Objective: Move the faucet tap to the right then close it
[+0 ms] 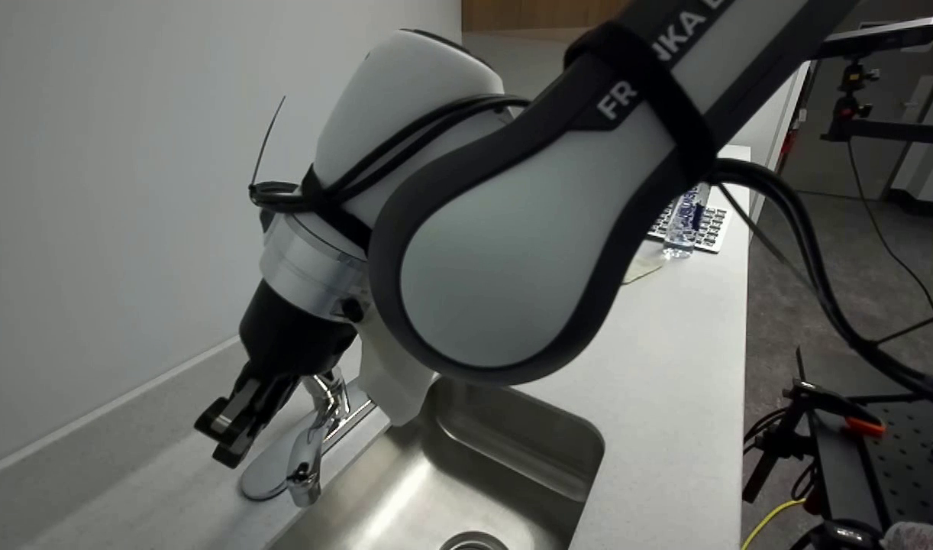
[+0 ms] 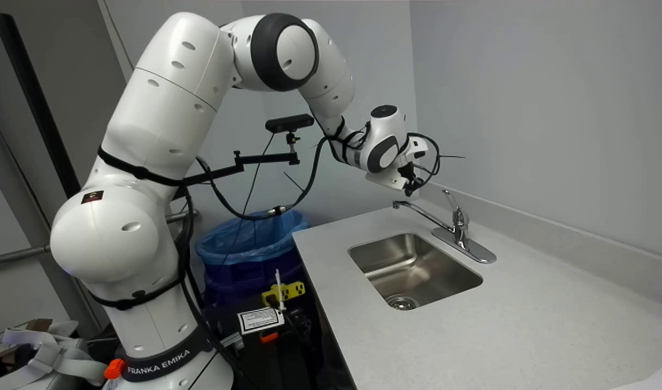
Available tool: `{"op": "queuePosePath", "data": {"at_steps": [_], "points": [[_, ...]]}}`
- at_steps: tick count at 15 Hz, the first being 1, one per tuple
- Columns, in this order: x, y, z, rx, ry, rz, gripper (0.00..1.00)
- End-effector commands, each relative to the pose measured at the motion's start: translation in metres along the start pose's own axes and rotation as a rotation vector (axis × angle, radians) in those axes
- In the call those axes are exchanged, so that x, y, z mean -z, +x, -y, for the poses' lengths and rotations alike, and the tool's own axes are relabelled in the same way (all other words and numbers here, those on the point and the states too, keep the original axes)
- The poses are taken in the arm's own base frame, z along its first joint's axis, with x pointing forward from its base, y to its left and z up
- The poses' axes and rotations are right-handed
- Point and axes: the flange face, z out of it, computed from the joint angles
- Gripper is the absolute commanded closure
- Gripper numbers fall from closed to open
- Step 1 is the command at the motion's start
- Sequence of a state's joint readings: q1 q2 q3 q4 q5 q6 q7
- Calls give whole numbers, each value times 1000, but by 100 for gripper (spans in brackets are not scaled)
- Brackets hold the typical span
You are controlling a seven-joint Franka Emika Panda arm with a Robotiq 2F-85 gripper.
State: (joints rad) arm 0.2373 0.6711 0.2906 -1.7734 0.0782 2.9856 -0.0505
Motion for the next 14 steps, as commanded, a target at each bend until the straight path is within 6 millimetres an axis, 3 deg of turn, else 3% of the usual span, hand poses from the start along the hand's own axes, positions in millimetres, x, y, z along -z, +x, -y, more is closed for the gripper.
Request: {"op": "queuePosePath", "data": {"at_steps": [1, 14], "points": [[-2, 5, 3, -44, -1, 15, 100], [17, -5, 0, -109, -25, 181, 100]]}}
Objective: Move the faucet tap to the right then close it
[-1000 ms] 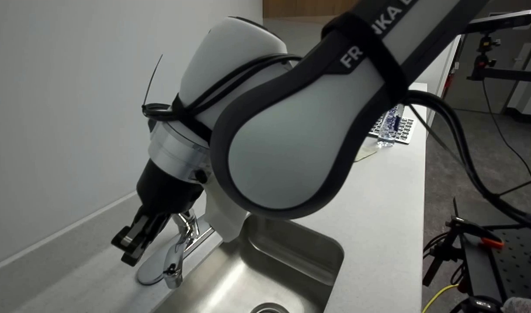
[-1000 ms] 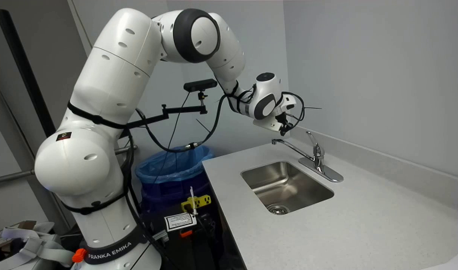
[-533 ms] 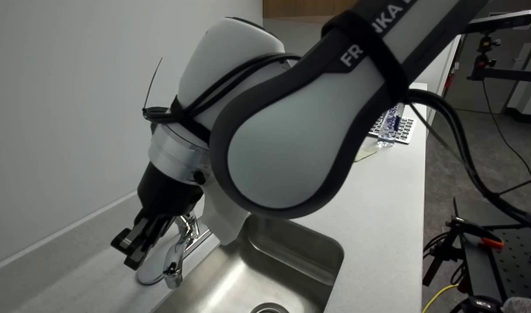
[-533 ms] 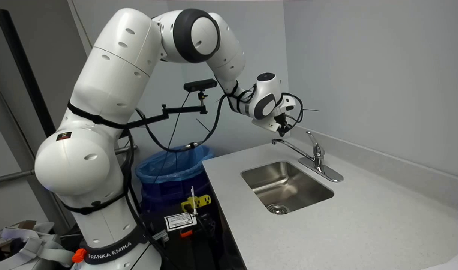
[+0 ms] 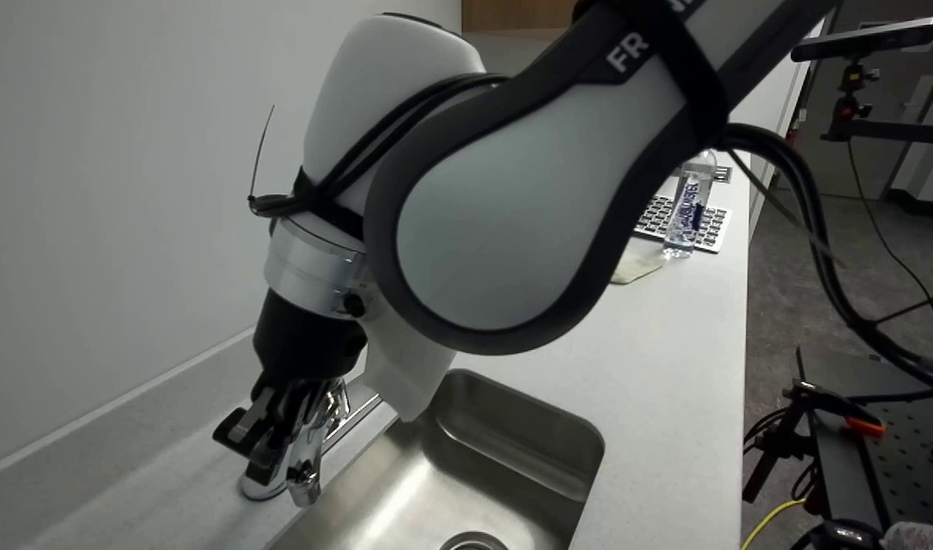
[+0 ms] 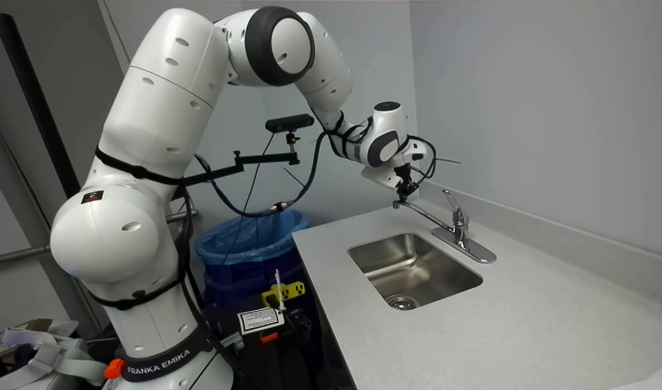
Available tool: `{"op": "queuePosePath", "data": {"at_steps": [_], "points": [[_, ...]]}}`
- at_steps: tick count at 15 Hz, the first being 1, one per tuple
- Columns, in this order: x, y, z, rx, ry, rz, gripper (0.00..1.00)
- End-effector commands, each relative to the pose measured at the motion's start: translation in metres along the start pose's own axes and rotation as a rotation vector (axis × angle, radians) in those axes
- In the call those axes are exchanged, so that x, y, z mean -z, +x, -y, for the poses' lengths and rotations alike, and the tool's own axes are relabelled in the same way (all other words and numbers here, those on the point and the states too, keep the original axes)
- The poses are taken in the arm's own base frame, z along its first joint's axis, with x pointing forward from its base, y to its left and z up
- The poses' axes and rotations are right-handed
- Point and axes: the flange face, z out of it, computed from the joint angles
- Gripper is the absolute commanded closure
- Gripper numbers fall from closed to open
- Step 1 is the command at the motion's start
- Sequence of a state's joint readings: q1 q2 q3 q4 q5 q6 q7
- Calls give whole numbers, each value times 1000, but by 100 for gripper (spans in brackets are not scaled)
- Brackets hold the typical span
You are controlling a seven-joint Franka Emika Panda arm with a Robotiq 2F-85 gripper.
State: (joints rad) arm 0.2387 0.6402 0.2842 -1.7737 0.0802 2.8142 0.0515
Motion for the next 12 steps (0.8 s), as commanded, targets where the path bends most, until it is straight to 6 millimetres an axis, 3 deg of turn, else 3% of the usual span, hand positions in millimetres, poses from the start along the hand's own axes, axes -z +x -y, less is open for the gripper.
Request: {"op": "queuePosePath", "data": {"at_steps": [1, 7, 12], "points": [[17, -2, -4, -15, -23, 51, 100], [30, -11, -10, -26, -36, 109, 100], [28, -14, -8, 6, -53, 73, 100]]}}
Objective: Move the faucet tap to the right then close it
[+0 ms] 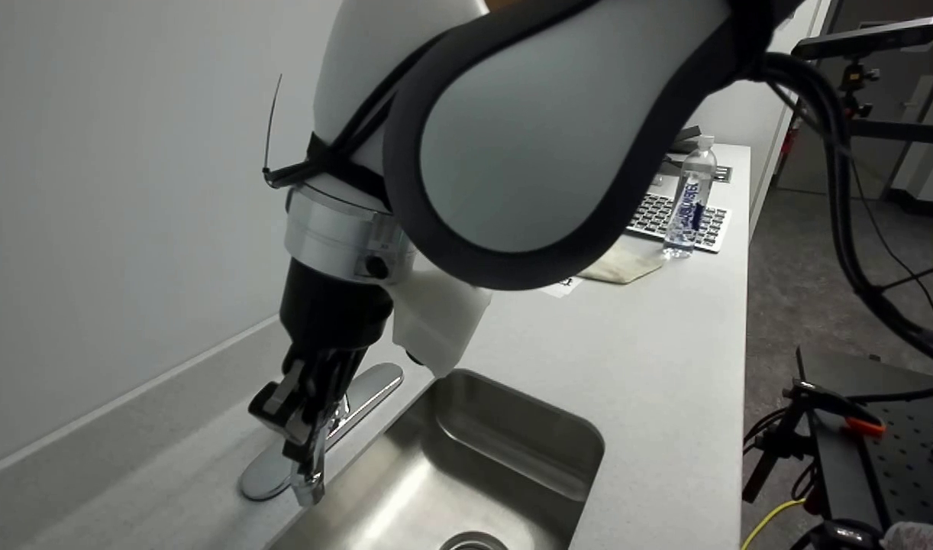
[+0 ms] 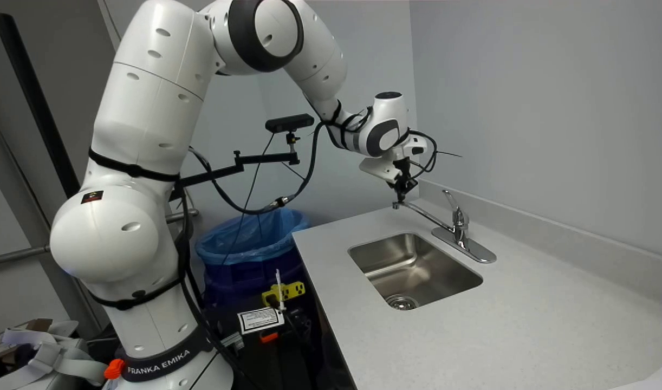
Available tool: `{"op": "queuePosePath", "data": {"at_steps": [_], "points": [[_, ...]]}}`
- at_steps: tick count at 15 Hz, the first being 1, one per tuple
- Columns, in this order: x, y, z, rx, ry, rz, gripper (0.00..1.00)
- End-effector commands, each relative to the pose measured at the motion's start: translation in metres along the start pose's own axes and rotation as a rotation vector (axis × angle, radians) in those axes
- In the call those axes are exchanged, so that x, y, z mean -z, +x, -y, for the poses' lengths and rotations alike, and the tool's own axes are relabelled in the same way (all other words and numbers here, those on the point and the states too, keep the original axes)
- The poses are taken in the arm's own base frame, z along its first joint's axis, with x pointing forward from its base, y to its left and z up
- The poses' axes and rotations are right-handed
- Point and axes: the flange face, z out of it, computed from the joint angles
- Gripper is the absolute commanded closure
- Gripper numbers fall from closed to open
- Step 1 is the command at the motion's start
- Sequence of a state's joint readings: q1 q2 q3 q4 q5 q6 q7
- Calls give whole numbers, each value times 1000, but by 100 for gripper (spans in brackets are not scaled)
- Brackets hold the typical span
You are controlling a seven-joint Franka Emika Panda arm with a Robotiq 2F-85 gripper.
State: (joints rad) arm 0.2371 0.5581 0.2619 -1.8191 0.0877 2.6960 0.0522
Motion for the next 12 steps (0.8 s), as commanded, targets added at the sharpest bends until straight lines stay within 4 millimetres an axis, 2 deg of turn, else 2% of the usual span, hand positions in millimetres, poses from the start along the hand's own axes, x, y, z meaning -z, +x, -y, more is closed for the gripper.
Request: {"op": "queuePosePath", "data": {"at_steps": [1, 8, 12], "points": [[1, -5, -2, 5, -20, -19, 100], [-4, 18, -10, -7, -24, -109, 100], [-13, 21, 0, -2, -4, -131, 100]]}}
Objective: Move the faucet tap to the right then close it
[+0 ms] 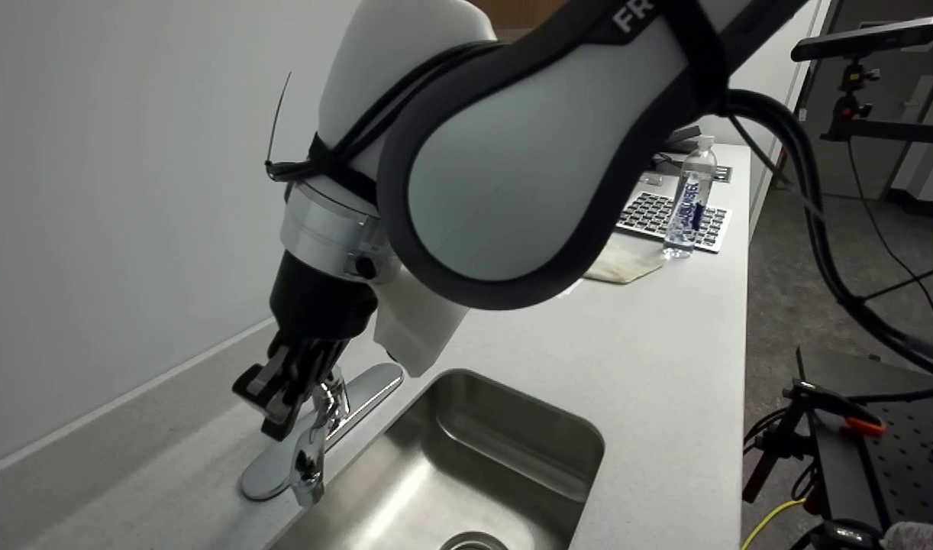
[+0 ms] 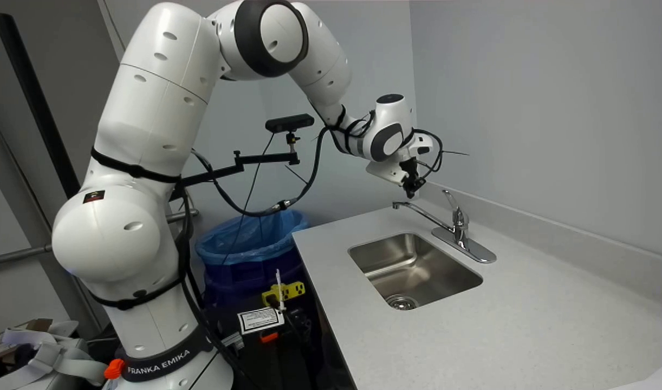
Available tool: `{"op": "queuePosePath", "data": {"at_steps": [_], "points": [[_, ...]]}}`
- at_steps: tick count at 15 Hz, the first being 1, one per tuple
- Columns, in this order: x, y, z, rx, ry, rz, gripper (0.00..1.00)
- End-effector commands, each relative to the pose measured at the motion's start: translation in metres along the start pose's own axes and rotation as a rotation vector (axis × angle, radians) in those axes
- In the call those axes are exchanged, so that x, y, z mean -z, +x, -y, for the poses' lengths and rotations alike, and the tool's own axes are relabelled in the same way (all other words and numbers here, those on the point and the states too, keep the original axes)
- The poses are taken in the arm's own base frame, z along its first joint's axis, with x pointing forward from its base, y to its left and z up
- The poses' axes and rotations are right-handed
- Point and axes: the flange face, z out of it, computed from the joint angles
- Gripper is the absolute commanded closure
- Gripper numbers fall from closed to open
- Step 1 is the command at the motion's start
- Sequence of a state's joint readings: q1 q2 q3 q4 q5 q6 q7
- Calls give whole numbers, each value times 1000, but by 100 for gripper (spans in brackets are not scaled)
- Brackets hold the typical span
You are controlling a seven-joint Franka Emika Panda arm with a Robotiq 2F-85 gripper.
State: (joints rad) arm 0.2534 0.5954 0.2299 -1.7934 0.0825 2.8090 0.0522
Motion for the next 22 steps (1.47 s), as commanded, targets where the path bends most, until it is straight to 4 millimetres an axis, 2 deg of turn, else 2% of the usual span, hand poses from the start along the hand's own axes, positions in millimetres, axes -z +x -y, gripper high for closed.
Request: {"op": "queuePosePath", "data": {"at_steps": [1, 8, 15, 22], "points": [[-12, 6, 16, 5, 16, -24, 100], [-24, -7, 36, 21, 39, 14, 100], [-22, -22, 19, 22, 8, 48, 100], [-6, -34, 13, 19, -14, 106, 100]]}}
